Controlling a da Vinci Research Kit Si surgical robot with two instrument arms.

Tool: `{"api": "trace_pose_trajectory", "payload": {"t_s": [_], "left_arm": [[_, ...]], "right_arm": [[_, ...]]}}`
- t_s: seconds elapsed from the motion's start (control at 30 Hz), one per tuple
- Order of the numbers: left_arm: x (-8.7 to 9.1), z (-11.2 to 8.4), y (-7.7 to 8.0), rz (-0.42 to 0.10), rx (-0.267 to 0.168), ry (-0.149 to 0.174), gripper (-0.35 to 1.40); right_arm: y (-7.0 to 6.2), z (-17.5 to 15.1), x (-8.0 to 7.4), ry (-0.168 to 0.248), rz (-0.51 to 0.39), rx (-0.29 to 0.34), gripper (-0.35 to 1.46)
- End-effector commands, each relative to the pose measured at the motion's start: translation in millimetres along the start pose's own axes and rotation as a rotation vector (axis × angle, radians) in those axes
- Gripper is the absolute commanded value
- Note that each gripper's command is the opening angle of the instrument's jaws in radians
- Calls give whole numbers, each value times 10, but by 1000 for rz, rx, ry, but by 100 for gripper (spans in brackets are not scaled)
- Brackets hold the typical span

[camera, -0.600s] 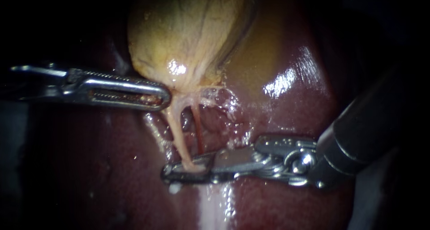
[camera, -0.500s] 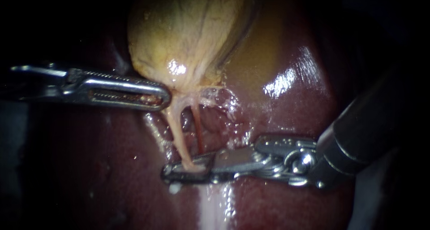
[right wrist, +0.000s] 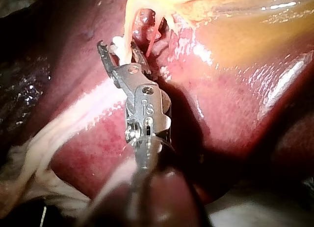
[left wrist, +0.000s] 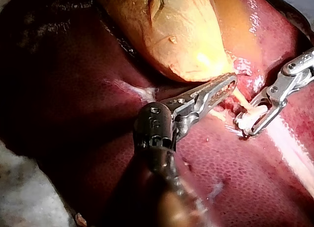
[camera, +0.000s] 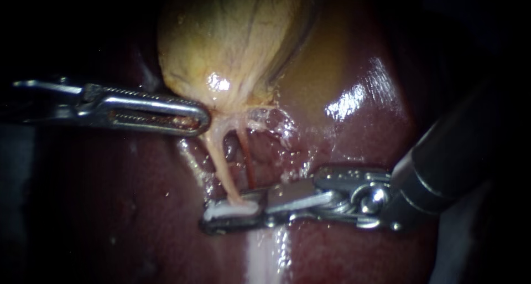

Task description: Going back second clip left tube

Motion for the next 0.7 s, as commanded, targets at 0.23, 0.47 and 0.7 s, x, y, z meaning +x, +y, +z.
{"api": "trace_pose_trajectory", "payload": {"t_s": [0.23, 0.47, 0.7], "left_arm": [[0, -1, 0, 1, -1, 0, -35], [-1, -1, 0, 1, -1, -1, -35], [-1, -1, 0, 1, -1, -1, -35]], "right_arm": [[1, -10, 8, 20, -39, -47, 49], [0, -20, 5, 19, -46, -43, 49], [-10, -64, 12, 15, -95, -24, 49]]}}
